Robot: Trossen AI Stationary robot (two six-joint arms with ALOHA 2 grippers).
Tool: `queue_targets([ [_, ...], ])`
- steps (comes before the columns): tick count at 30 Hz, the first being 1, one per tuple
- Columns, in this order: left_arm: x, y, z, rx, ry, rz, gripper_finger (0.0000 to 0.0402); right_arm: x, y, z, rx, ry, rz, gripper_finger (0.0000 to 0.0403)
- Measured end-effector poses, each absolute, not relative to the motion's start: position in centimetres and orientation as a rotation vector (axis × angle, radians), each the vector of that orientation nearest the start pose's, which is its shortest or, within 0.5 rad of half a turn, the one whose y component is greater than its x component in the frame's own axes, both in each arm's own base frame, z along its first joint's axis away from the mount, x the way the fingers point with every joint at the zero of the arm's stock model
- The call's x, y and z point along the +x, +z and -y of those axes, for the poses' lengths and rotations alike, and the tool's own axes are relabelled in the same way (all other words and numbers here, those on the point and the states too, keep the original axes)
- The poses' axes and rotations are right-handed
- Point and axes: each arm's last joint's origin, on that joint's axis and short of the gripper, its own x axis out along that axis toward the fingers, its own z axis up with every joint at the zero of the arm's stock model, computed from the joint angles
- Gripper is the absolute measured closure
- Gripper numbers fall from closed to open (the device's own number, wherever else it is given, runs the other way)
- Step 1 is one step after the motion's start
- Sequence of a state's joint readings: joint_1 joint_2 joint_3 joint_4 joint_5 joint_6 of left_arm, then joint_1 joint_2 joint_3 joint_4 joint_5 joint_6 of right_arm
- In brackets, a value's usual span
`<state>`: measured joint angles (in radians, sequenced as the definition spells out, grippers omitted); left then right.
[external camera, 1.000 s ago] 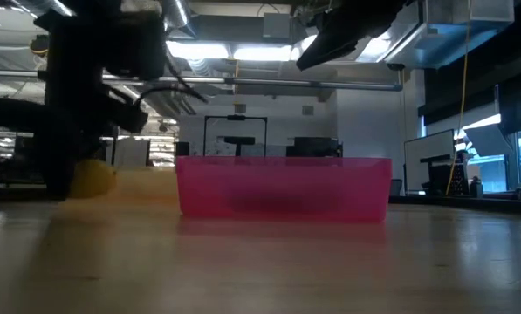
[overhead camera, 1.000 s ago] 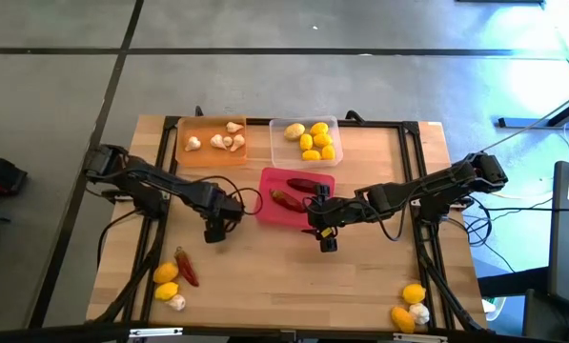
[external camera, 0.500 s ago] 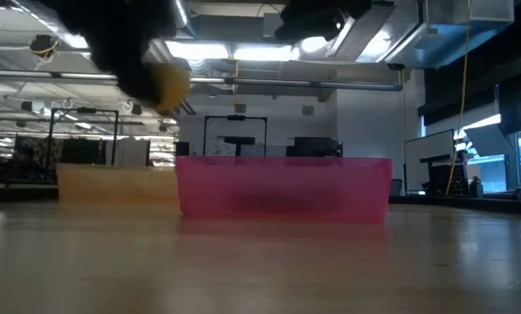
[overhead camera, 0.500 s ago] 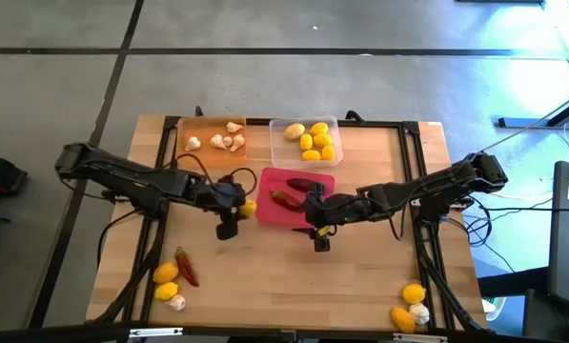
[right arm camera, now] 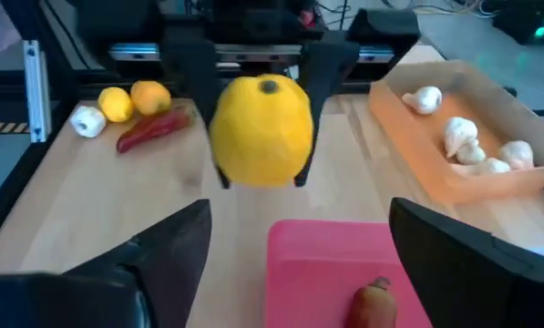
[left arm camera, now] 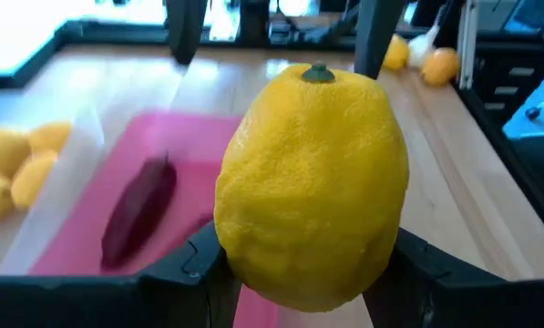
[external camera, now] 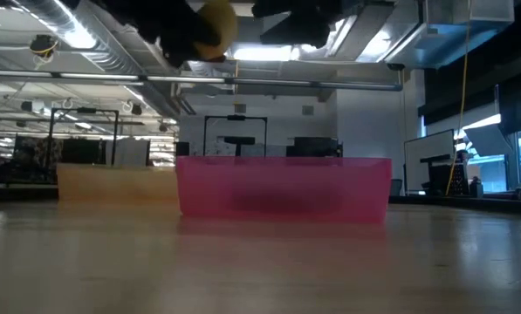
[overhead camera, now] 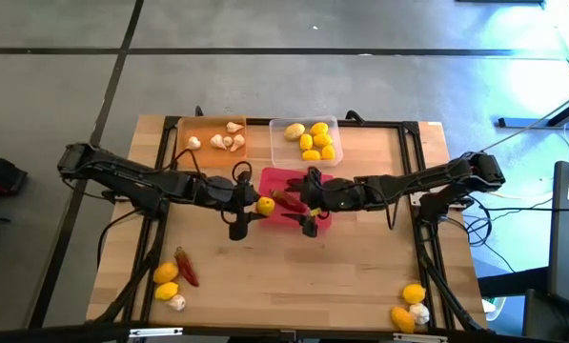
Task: Sort produce into baskets
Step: Put the yellow lemon in the transparent bin
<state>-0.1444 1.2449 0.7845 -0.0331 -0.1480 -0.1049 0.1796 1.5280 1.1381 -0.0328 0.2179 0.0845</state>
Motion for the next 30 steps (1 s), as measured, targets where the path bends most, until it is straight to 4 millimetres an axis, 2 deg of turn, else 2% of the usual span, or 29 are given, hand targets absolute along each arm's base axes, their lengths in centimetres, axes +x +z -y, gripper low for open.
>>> queue_targets([
  [5,27.5,25.6,3.6,-0.004,0.017,-0.396,0.0225,35.4,28.5,-5.9,0.012,-0.037,-0.343,0.0084],
  [12,28.1,25.2,3.7,0.009,0.014,-0.377,0.0225,36.5,27.9,-6.2,-0.005,-0.01,-0.288,0.0117],
  [24,28.1,25.0,3.8,0.011,0.009,-0.389,0.0224,36.9,27.6,-6.3,-0.029,0.002,-0.267,0.0251],
  [27,28.1,25.1,3.8,0.011,0.018,-0.385,0.0217,36.9,27.6,-6.3,-0.032,0.005,-0.267,0.0256],
  [30,28.1,25.1,3.7,0.01,0.023,-0.385,0.0194,36.9,27.6,-6.3,-0.032,0.004,-0.267,0.0246],
])
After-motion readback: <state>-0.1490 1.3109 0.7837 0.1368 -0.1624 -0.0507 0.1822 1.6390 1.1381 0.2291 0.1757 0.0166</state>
